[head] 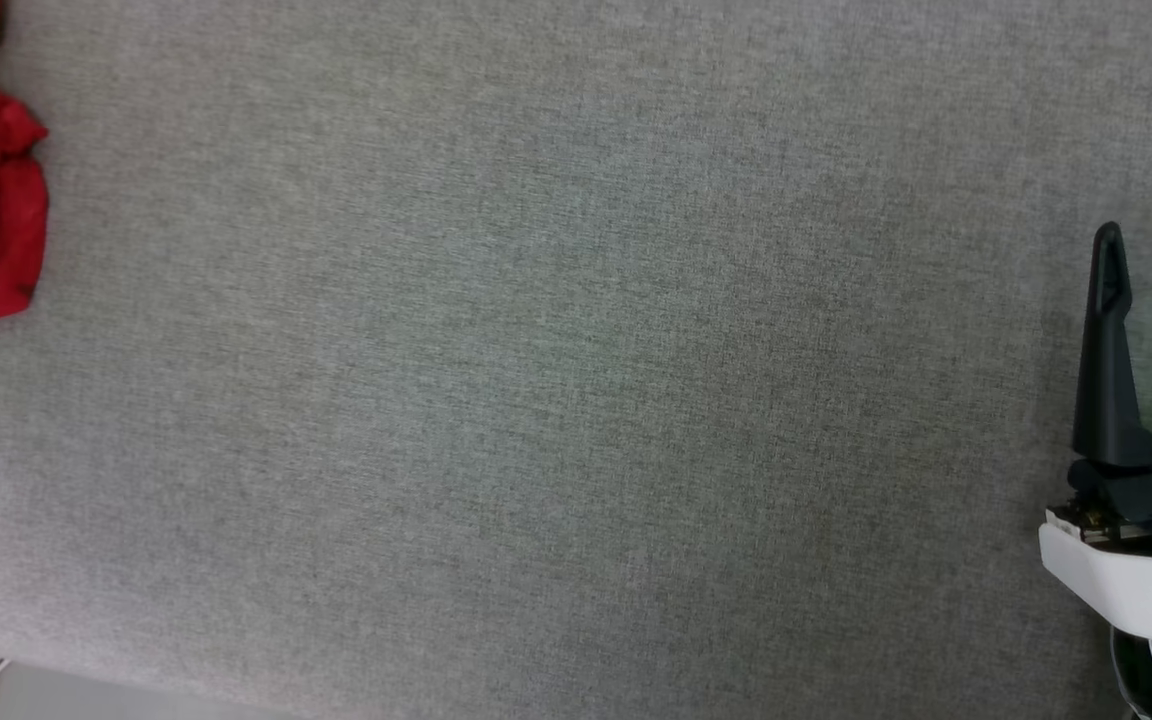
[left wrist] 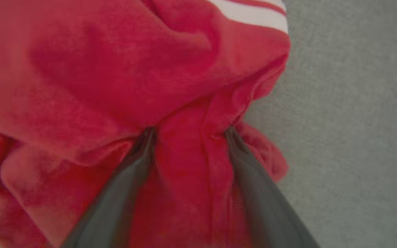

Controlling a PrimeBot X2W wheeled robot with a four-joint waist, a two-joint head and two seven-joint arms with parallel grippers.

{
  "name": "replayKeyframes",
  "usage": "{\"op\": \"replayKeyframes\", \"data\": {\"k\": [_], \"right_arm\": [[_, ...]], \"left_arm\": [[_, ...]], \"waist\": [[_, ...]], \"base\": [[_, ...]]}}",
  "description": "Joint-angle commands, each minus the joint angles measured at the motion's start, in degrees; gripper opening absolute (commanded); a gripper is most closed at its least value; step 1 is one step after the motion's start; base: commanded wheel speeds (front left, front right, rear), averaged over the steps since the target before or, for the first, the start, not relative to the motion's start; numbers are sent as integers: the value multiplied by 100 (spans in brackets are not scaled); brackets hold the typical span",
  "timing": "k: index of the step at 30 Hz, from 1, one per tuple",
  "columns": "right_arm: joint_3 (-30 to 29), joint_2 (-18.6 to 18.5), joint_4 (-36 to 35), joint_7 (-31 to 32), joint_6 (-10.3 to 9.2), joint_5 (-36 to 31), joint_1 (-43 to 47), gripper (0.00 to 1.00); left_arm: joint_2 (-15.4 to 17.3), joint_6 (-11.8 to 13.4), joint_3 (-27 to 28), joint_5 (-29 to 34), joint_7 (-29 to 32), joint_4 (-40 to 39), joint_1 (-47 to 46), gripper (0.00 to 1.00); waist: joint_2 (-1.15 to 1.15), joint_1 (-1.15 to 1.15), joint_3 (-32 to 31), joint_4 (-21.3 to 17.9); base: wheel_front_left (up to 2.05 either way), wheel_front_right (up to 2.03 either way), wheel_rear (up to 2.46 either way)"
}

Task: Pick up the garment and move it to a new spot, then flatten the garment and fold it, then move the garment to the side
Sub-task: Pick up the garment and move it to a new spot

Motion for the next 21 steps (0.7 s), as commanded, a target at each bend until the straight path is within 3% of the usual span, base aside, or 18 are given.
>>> {"op": "replayKeyframes", "data": {"k": [1,8,9,10,21], "right_arm": [[-13,3,-25,-10,-4,-11,-82,100],[70,3,55,-10,-4,-4,-184,100],[78,3,71,-10,-4,3,-185,100],[77,3,89,-10,-4,17,-191,100],[110,3,384,-10,-4,297,-18,100]], "left_arm": [[65,1,-144,-93,157,-30,141,100],[53,0,-778,-381,292,21,539,100],[53,0,-838,-403,256,44,556,62],[78,0,-911,-392,204,53,567,0],[622,0,-1423,-380,-612,-315,39,0]], "waist": [[0,-1,100,-32],[0,-1,190,-95],[0,-1,177,-108],[0,-1,157,-120],[0,-1,-631,-41]], "base": [[0,0,0],[0,0,0],[0,0,0],[0,0,0],[0,0,0]]}}
